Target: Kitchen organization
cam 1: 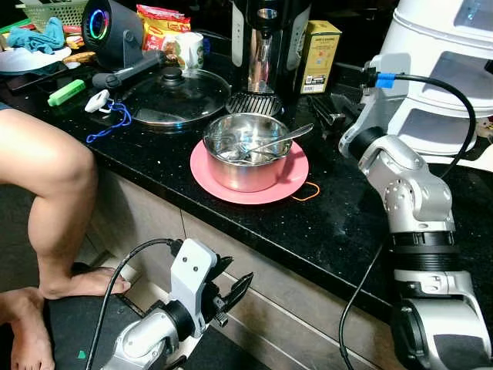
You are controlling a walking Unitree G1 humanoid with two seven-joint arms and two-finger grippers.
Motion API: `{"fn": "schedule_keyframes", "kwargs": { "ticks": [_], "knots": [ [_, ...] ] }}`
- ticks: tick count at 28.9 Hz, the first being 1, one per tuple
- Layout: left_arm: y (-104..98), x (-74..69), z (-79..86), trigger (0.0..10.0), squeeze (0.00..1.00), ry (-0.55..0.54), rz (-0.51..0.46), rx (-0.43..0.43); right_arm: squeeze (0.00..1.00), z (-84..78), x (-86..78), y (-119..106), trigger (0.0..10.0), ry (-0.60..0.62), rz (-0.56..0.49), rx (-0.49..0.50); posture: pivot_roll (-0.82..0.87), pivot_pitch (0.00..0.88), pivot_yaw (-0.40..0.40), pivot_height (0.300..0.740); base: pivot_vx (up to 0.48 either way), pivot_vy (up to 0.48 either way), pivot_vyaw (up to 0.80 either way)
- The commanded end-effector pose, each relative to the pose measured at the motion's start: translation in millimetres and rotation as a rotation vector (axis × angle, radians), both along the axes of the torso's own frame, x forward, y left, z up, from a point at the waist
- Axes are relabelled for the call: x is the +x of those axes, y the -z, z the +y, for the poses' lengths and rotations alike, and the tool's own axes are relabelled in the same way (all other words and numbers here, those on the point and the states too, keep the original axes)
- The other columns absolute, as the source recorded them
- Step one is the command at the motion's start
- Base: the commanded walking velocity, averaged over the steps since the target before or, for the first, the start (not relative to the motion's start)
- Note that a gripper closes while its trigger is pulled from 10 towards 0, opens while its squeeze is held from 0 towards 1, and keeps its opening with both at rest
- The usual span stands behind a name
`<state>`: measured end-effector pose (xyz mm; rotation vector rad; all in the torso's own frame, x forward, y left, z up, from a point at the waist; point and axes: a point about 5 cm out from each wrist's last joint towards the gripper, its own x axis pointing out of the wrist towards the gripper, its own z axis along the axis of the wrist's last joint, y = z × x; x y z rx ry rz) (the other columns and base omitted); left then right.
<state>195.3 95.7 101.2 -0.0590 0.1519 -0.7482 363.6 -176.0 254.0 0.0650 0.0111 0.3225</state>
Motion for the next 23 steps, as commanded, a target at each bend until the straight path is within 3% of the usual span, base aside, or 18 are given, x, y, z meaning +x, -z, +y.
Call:
{"fn": "schedule_keyframes", "kwargs": {
  "ticks": [1,2,9,23],
  "knots": [
    [-2,-1.2,-0.7,10.0,0.0,0.003,0.007,-0.008,0.0,4.3,-4.0,2,10.0,-0.066,0.082,0.042,0.05,0.018,-0.022,0.732,0.0,0.0,0.0],
    [-1,-1.1,-0.4,10.0,0.0,0.002,0.009,-0.011,0.0,5.3,-8.0,-4,10.0,-0.122,0.107,0.122,0.05,0.019,-0.021,0.732,0.0,0.0,0.0],
    [-1,-0.1,-0.3,10.0,0.0,0.001,0.014,-0.017,0.0,0.7,-7.7,-14,10.0,-0.145,0.142,0.243,0.04,0.017,-0.022,0.732,0.0,0.0,0.0],
    [0,-0.3,-0.8,10.0,0.0,0.001,0.016,-0.018,0.0,16.8,-11.3,7,10.0,-0.175,0.34,0.34,0.05,0.008,-0.031,0.732,0.0,0.0,0.0]
  ]
}}
